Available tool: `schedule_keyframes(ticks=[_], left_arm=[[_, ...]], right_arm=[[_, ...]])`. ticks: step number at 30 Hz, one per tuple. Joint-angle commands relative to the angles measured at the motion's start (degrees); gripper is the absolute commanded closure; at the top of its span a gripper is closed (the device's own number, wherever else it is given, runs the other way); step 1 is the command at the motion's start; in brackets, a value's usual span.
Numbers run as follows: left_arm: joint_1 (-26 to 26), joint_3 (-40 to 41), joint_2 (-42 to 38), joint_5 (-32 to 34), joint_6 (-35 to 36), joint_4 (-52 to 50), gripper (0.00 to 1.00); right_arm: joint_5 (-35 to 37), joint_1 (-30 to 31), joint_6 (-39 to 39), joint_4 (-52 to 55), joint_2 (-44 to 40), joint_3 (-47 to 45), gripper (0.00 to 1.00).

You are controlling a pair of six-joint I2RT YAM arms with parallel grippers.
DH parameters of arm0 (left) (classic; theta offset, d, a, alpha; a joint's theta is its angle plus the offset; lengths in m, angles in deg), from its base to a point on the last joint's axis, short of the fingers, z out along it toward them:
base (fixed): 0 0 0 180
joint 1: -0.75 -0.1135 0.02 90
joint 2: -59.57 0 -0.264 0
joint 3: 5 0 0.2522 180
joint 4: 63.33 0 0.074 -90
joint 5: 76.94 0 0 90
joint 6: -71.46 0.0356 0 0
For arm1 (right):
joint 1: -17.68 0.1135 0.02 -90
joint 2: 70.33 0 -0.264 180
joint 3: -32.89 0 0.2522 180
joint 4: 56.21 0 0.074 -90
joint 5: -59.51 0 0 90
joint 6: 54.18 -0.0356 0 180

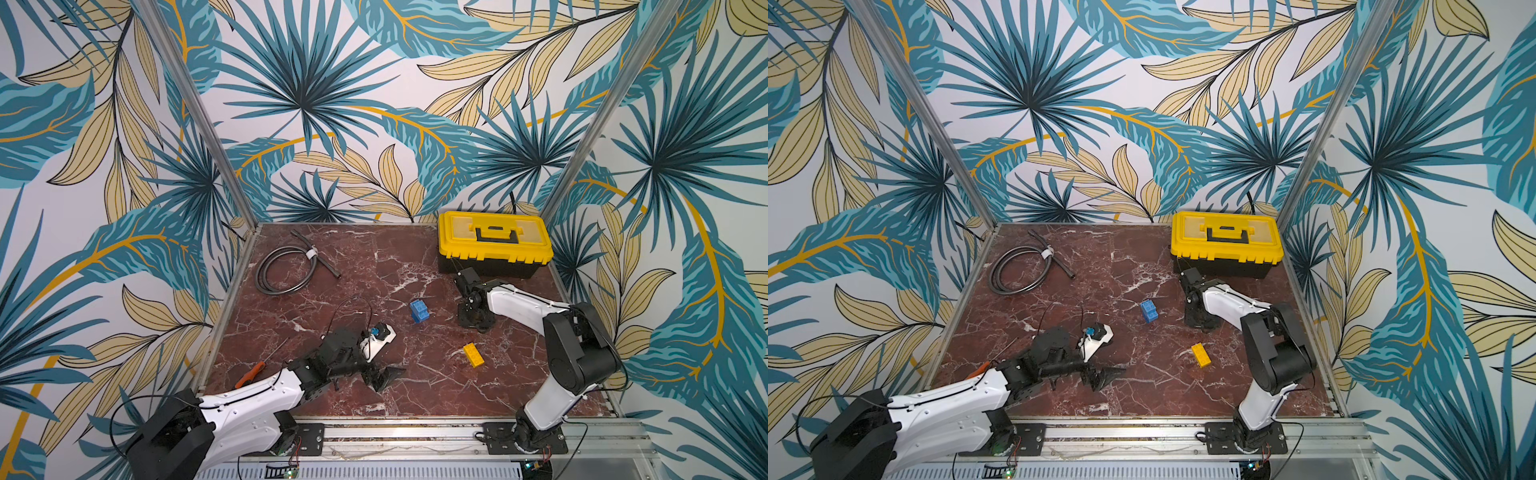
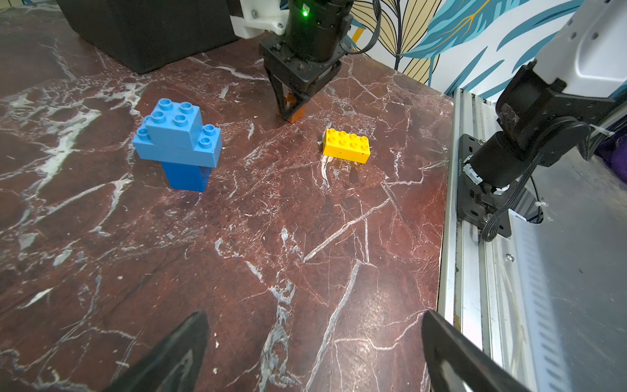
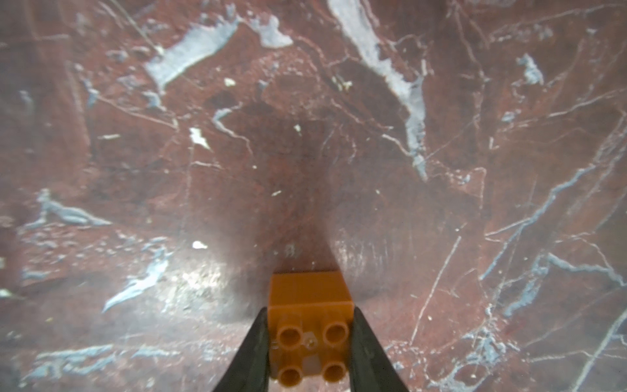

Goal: Assemble the letter f with lego
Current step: Pick up the lego brick from the center of the board.

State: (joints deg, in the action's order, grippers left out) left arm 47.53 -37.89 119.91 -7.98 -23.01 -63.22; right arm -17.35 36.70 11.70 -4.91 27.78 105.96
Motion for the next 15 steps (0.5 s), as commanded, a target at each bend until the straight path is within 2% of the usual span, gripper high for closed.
schedule_keyframes(ticks=[1,8,15], left_arm=[[0.2,-0.6,-0.3,-0.1,-0.4,0.5,0.01],[0.2,-0.4,-0.5,0.8,-0.6,0.6,0.01],[0.2,0.4,-2.7,3.4,-1.0,0.6,0.01]], right_arm=[[-2.0,-0.2,2.4,2.2,-2.5,1.9,0.74],[-6.1,0.2,5.7,5.5,-3.5,6.7,0.76],[-7.5,3.5,9.7,10.7,-3.1,13.9,0.76]])
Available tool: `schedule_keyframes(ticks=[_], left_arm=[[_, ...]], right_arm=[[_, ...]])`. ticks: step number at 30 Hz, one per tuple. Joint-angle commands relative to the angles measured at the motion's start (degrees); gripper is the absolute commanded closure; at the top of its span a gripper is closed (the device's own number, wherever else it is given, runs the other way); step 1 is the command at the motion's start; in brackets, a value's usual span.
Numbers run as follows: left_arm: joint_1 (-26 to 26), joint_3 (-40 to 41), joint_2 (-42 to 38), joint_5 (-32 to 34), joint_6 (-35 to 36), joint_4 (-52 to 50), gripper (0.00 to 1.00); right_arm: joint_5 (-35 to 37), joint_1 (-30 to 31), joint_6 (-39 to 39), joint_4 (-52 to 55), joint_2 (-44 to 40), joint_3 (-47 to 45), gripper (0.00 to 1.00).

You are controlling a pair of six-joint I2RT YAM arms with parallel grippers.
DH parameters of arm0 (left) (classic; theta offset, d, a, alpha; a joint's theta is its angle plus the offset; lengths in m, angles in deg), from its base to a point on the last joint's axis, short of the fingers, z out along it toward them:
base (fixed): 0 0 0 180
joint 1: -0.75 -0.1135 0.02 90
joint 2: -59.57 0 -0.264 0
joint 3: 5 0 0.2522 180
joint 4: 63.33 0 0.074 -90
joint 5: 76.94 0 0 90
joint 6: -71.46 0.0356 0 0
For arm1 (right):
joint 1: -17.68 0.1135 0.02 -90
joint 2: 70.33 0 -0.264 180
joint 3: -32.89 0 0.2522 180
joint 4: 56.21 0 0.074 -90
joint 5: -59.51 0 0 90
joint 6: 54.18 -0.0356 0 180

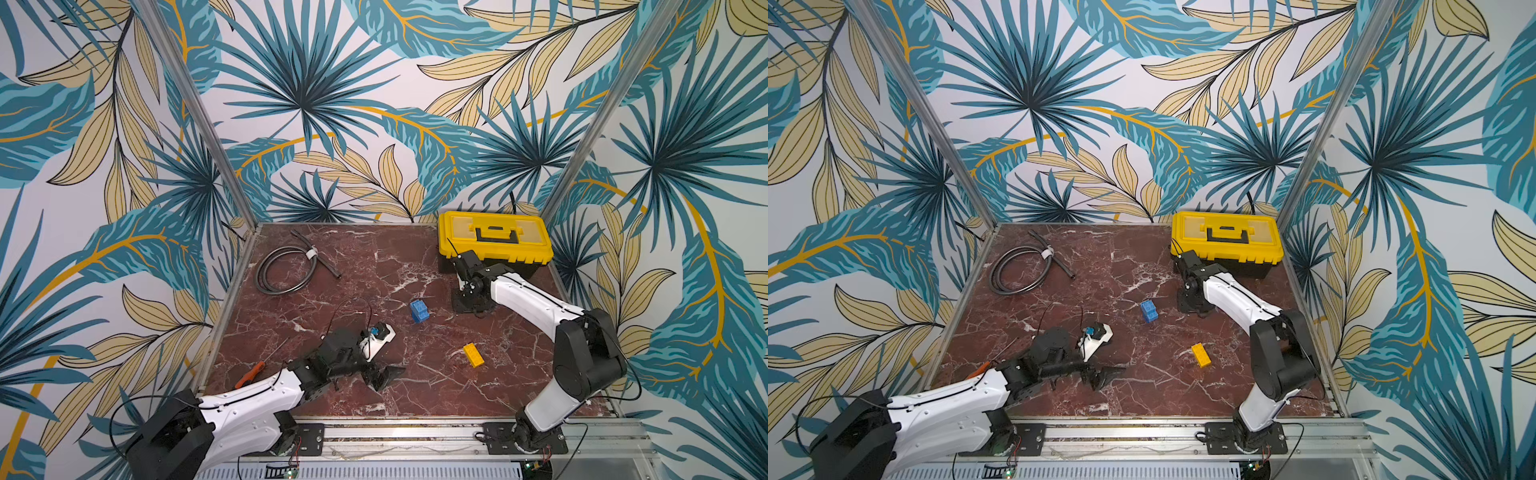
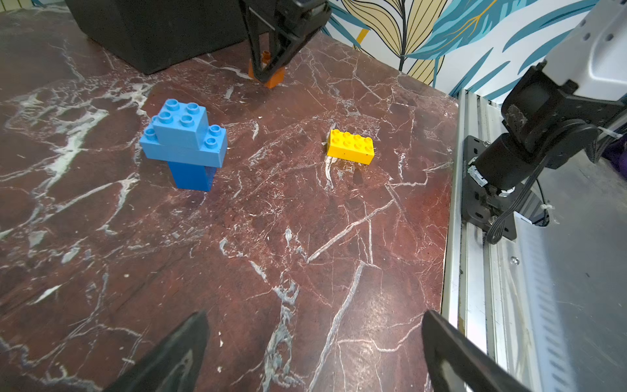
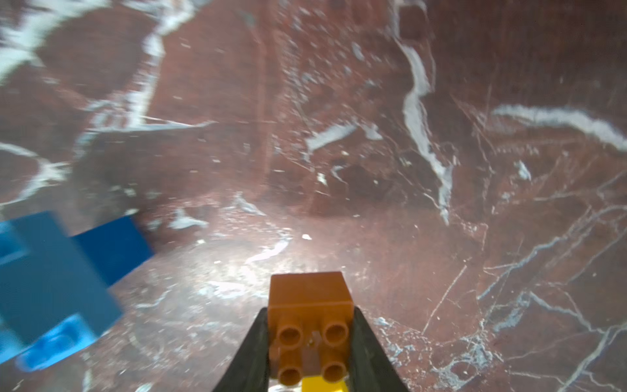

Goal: Assemble the letter f with lego
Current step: Pick up the lego brick from the center of the board, then assemble the lego brick with the lego brick.

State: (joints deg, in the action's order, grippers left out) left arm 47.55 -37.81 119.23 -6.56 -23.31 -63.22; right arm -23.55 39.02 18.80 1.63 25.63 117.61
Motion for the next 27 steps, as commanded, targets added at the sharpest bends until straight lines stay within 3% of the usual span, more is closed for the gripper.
schedule_keyframes(ticks=[1,14,27], left_arm=[[0.1,0.7,-2.9,3.3,-1.0,0.6,0.01],[0.1,7.4,-13.6,12.7,-4.0,0.6,0.01],[0.1,7.7,-12.6,13.3,-4.3,0.5,0.01]], right_arm=[[-1.6,1.6,2.9,4.8,-1.0,3.2,0.76],[-2.5,8.3,5.9,11.1,3.7,14.5,0.76],[-4.9,12.5,8.3,12.7,9.2,20.3,0.76]])
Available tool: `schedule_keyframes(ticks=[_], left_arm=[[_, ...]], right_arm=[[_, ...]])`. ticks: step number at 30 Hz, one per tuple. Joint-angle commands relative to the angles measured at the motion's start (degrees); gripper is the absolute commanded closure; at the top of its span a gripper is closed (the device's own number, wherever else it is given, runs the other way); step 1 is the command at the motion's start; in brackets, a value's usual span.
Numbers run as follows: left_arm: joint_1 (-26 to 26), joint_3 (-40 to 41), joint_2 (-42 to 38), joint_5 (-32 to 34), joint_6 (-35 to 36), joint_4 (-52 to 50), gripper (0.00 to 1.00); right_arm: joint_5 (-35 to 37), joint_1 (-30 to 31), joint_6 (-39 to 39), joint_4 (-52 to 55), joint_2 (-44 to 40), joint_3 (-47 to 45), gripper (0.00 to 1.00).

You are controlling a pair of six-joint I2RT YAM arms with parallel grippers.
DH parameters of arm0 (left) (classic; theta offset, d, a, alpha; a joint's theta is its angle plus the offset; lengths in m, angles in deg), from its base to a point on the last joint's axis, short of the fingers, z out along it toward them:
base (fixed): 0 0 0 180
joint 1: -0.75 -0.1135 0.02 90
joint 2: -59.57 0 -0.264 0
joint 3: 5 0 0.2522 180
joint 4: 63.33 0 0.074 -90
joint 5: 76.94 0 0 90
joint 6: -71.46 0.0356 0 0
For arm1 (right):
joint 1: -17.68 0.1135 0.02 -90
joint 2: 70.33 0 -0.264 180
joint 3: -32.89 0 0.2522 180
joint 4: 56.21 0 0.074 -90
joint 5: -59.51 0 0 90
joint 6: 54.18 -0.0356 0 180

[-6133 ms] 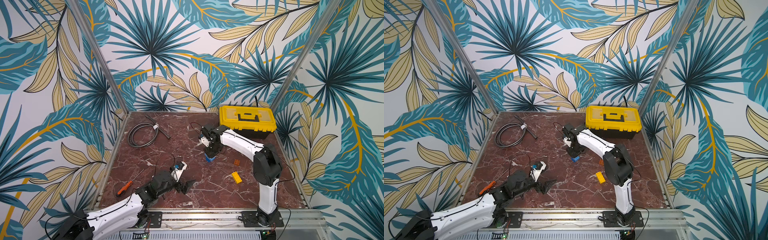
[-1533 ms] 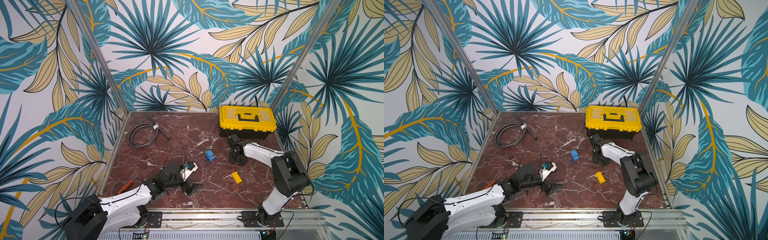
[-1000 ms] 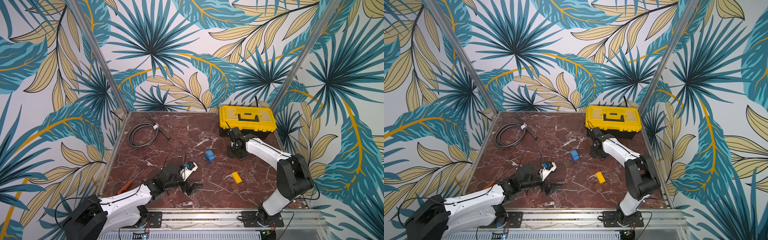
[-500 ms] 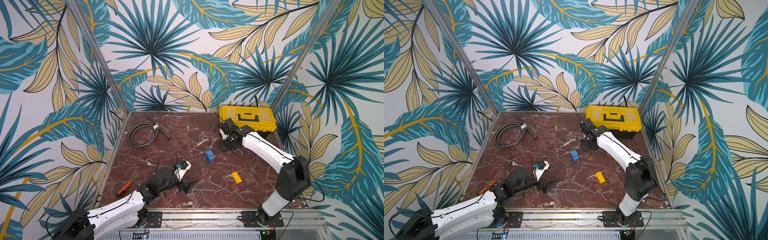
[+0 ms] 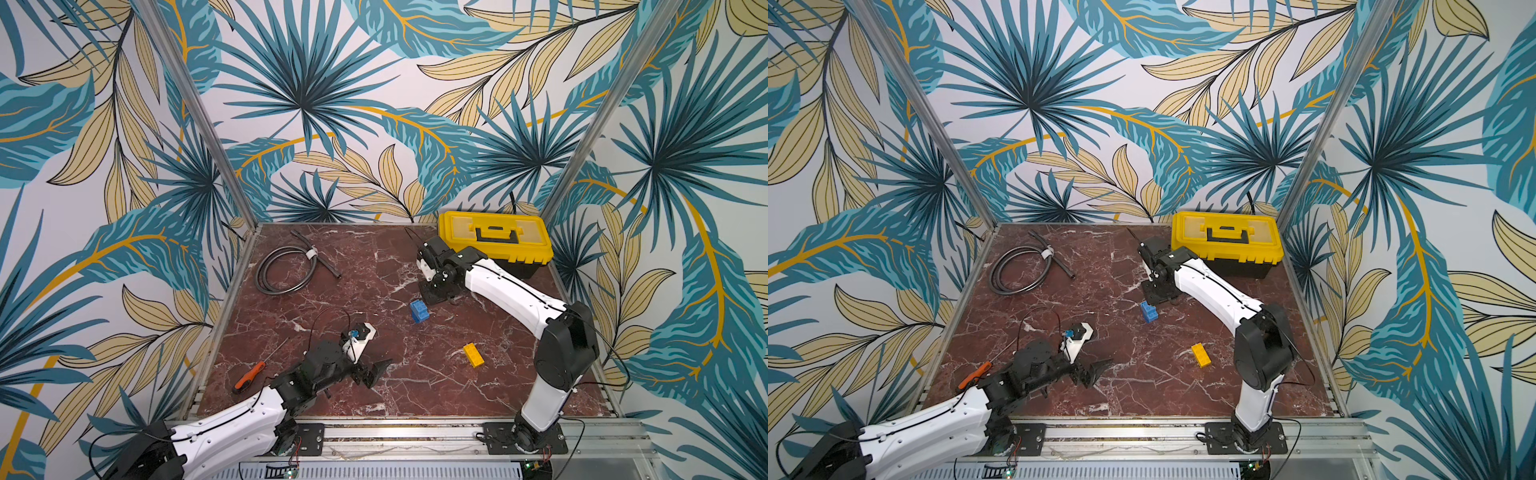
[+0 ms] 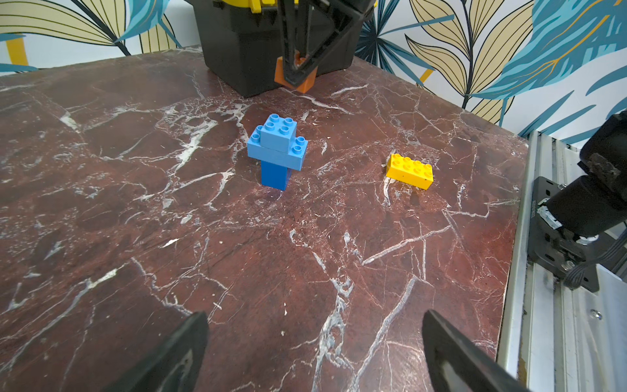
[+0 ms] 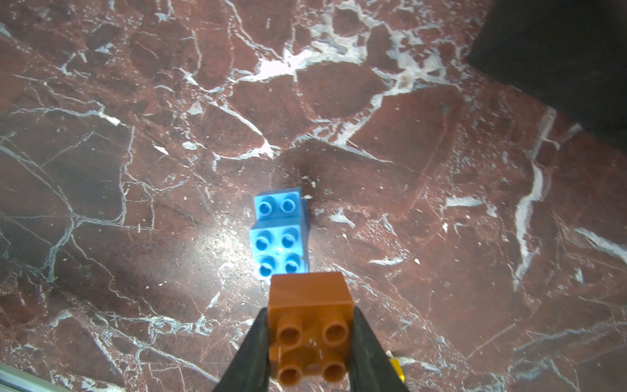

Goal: Assemble the letter f with lego
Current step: Assemble the lego brick with the lego brick.

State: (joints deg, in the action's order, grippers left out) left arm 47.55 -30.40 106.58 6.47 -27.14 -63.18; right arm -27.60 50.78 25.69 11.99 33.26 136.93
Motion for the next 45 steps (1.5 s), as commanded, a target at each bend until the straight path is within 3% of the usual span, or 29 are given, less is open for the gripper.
schedule_keyframes(ticks=[1,21,45], left_arm=[[0.1,0.3,0.1,0.2,-0.4,0.5,0.01],[0.2,0.6,0.0,0.3,-0.4,0.5,0.00],[0.1,0.6,0.0,0.2,-0.4,0.5,0.01]], right_arm=[[-0.8,0.9,1.7,2.6,2.0,1.3,0.75],[1.7,2.7,4.9,7.5,8.5,7.1,0.75],[2.3,3.0,5.2,8.0,10.7,9.4,0.76]])
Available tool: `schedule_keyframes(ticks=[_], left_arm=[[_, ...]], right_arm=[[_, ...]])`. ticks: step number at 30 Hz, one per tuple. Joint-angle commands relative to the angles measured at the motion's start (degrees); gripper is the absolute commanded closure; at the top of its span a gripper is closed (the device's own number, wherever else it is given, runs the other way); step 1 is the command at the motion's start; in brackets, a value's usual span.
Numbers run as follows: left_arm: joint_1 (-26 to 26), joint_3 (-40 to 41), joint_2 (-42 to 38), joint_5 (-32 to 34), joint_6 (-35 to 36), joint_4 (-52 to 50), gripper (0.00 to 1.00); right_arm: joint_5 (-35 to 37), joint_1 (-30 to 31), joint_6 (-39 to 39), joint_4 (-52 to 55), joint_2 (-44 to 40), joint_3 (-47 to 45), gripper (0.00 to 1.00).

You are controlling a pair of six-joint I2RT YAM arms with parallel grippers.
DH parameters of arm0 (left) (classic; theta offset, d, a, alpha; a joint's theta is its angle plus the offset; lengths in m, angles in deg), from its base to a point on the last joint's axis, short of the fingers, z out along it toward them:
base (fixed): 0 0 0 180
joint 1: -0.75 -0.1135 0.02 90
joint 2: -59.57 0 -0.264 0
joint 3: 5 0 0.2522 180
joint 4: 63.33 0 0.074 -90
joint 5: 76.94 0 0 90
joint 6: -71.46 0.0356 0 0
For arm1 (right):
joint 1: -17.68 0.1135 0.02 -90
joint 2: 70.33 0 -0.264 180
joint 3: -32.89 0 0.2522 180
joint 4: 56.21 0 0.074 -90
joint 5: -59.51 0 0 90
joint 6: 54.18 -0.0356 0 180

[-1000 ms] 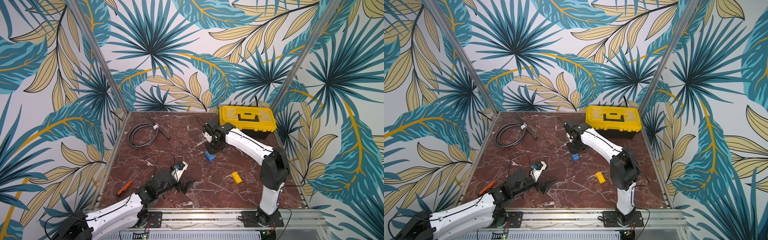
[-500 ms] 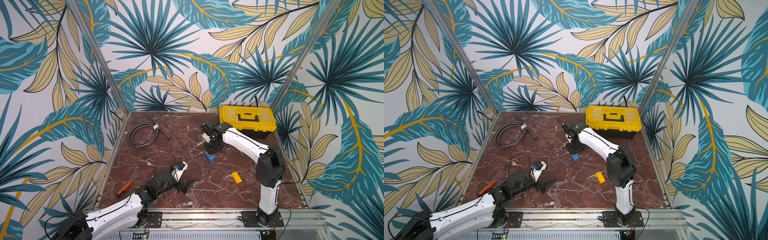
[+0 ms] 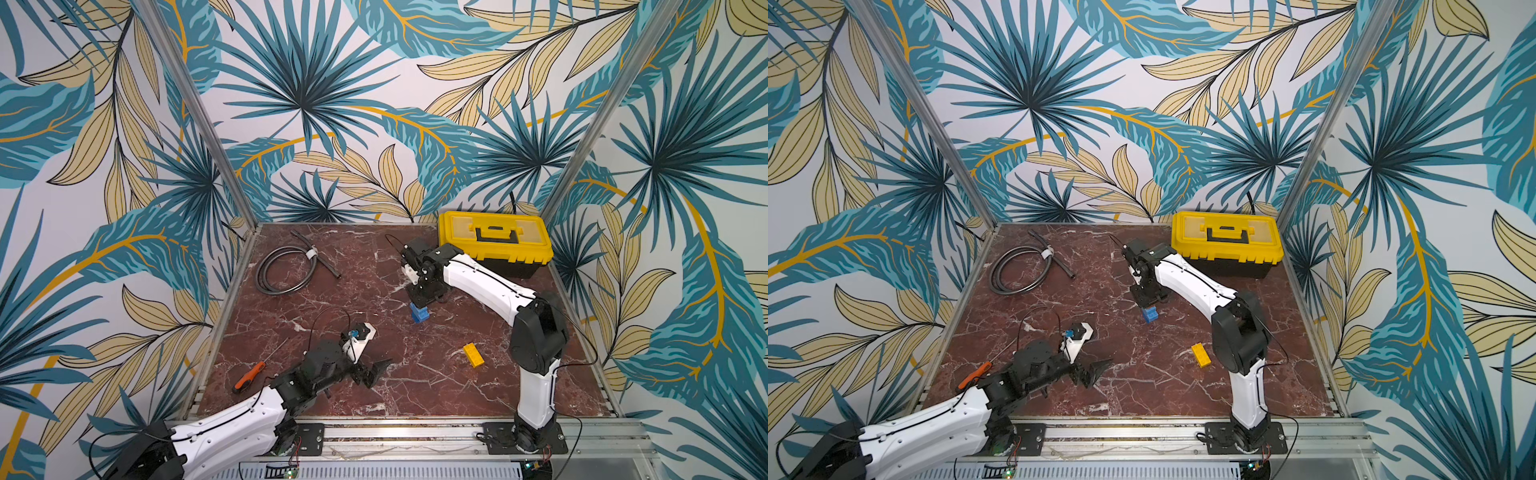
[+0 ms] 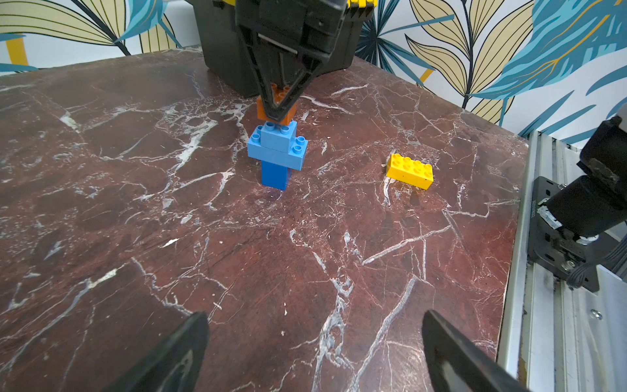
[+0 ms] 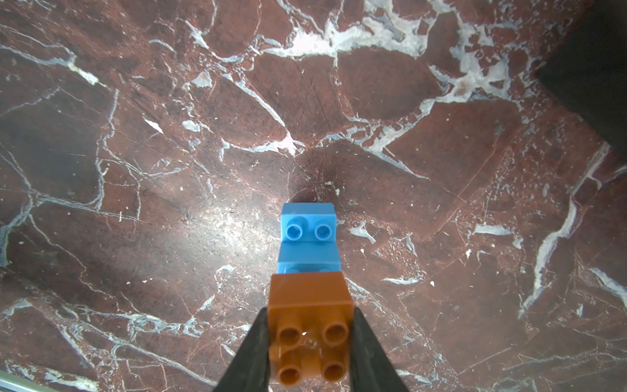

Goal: Assemble the letter f with lego
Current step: Assemble the lego brick with the lego brick.

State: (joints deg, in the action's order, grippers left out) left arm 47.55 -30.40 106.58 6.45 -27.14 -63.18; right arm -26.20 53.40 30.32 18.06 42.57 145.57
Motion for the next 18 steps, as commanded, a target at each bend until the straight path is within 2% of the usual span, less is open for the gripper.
schedule_keyframes(ticks=[1,18], left_arm=[[0.1,0.6,0.1,0.2,-0.4,0.5,0.01],[0.1,0.6,0.3,0.2,-0.4,0.5,0.01]], right_arm=[[0.9,0.4,0.6,1.8,1.5,0.8,0.75],[1.2,0.8,0.8,1.8,2.5,0.2,0.76]])
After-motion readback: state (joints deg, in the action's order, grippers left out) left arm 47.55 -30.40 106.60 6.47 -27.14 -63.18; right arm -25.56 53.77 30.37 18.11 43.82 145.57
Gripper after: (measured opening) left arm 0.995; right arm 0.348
